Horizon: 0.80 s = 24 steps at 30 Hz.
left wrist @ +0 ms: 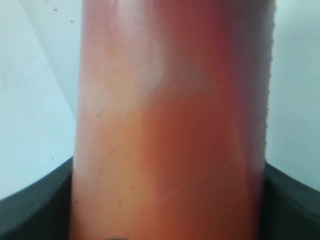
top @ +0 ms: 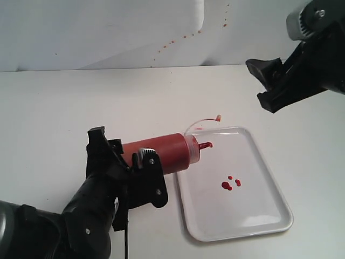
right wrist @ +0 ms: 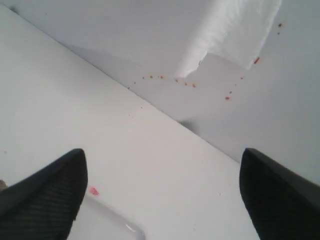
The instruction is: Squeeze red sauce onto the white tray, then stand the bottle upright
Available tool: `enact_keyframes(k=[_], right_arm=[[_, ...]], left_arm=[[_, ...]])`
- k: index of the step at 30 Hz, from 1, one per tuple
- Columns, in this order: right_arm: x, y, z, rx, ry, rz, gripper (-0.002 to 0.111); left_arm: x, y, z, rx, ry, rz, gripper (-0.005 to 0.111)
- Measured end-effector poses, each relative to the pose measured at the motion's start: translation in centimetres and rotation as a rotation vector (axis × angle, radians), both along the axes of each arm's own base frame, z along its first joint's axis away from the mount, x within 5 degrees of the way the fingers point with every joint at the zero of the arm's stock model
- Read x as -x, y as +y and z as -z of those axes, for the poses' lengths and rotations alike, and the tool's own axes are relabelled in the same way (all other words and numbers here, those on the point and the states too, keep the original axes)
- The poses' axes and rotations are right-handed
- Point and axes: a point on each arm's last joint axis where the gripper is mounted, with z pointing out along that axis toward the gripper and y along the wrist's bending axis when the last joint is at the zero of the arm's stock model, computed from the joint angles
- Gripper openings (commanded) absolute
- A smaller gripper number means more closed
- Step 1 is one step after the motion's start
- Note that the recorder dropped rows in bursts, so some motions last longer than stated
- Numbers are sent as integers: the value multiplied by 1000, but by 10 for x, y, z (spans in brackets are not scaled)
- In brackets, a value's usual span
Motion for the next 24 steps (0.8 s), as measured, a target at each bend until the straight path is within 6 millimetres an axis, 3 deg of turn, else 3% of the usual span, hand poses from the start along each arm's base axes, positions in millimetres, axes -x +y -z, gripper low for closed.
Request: enact_keyframes(k=[3,7,11,16,24], right_arm=[[-8,2,12,-14,58,37,75],[-18,7,30,-126,176,92,75],[-18,11,30,-319,256,99,75],[-7,24,18,-483,281,-61,75],[11,43,14,-645,357,-327,75]], left_arm=[[0,0,-5,81,-11,-41,0],[2,5,-38,272,-77,-101,0],[5,12,-72,411,-146,-124,0],[8,23,-98,487,-229,-159,0],[15,38,-130,632,-288,-184,0]])
